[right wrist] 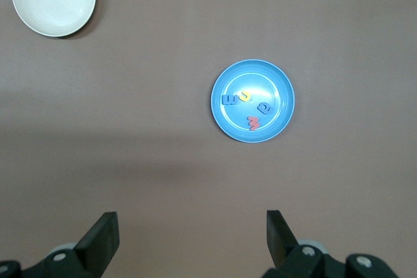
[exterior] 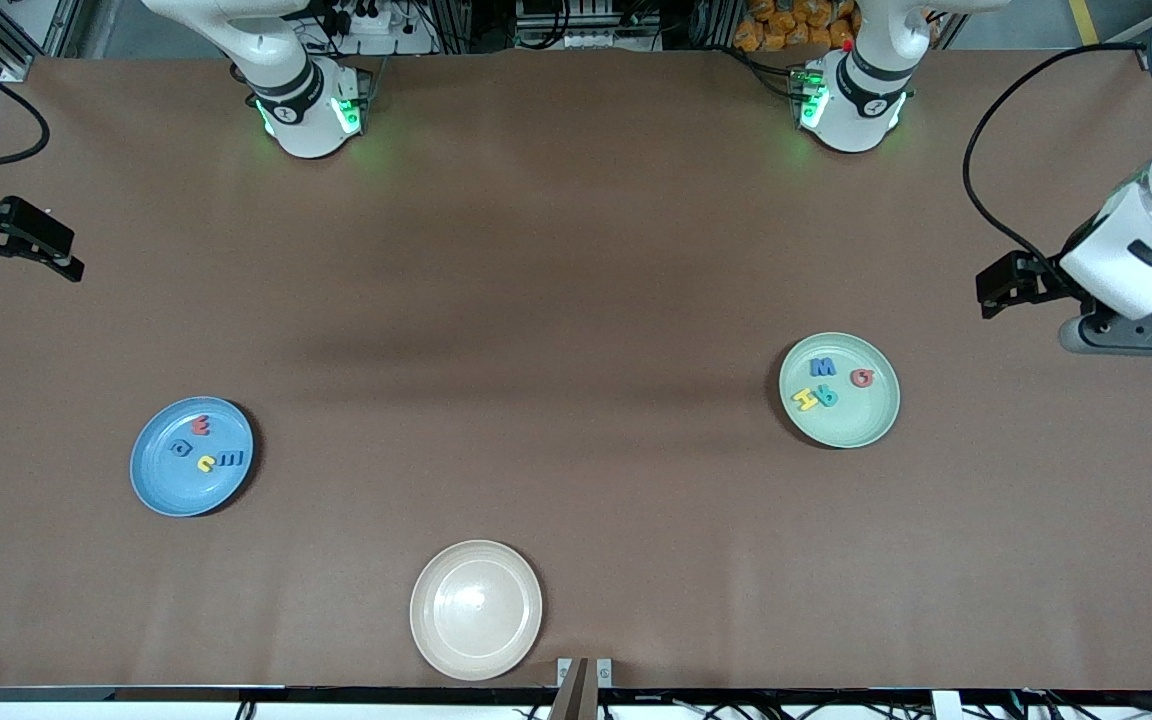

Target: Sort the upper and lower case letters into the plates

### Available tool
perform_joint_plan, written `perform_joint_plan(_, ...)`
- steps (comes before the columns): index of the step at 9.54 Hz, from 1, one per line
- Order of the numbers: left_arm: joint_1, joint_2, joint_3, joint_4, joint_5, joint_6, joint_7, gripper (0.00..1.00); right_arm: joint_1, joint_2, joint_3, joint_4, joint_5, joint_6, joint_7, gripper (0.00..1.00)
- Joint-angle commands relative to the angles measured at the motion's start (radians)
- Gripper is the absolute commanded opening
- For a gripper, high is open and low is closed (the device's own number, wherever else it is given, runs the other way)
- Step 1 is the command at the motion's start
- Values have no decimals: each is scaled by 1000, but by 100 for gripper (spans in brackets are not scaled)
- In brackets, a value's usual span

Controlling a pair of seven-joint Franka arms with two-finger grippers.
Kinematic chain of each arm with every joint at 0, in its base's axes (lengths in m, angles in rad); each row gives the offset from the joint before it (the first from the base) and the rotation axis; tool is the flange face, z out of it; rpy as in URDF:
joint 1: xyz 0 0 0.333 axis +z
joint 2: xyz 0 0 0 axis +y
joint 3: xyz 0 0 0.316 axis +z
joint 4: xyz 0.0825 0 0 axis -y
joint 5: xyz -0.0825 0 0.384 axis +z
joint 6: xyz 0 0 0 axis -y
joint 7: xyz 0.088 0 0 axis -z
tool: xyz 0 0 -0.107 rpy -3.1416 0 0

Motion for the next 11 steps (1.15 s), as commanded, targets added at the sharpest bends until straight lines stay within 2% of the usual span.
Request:
perform_joint_plan(1,-6,-129,23,-170,-25,0,35,100,12,6,-14,21,7,-17,-6,100)
perform_joint_plan(4,-5,-151,20,-224,-88,41,50,100,12,6,-14,21,7,-17,-5,100)
perform_joint_plan(6,29,-157,-3,-225,-91,40,61,100,12,6,-14,21,7,-18,-5,100)
perform_joint_plan(11,31,-172,-3,-208,-91,38,58,100,12,6,-14,24,7,-18,-6,100)
